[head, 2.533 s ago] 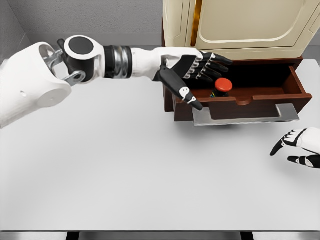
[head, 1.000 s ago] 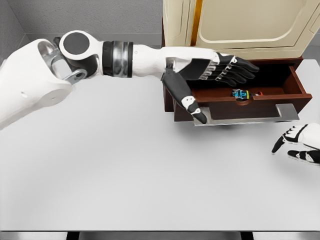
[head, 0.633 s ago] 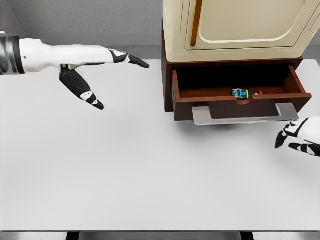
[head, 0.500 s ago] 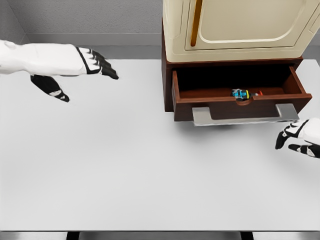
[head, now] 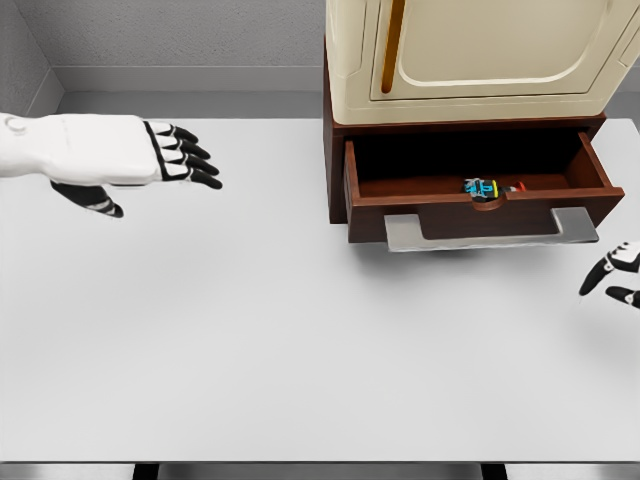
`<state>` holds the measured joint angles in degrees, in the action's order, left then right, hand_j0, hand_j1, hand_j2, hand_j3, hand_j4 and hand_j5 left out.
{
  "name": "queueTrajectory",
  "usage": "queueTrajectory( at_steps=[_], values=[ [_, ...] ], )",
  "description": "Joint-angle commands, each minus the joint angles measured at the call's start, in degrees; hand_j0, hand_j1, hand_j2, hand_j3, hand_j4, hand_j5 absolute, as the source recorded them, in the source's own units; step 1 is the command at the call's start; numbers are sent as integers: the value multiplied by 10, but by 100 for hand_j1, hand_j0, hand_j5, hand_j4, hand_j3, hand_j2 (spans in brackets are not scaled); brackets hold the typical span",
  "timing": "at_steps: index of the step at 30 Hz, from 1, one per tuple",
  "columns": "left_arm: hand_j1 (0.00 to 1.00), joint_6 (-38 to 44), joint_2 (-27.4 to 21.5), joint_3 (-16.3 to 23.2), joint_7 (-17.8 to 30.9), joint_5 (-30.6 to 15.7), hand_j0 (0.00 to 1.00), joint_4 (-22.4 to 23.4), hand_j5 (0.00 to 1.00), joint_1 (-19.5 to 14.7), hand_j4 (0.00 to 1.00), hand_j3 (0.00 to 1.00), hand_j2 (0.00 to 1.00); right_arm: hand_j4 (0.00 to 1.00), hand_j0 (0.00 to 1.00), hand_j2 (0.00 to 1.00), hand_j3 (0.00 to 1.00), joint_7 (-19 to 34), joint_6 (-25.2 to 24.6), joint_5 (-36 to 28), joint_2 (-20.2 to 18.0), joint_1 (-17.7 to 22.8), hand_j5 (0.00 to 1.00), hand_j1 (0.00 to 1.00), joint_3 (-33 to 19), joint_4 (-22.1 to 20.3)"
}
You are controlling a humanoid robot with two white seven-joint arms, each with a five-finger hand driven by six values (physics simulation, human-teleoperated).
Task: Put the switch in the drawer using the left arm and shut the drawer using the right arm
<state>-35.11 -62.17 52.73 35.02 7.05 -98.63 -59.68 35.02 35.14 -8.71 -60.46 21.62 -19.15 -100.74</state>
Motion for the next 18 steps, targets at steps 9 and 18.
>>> queueTrajectory(
  at_steps=[9, 18],
  values=[
    [100, 1, -12, -3, 0, -3, 100, 9, 100, -1, 100, 100, 100, 50, 50, 50, 50, 0, -1, -12, -46, -20, 50, 50, 37, -1],
    [100, 1, -12, -3, 0, -5, 100, 22, 100, 0, 100, 100, 100, 50, 50, 50, 50, 0, -1, -1, -48, -101, 50, 50, 148, -2]
  ],
)
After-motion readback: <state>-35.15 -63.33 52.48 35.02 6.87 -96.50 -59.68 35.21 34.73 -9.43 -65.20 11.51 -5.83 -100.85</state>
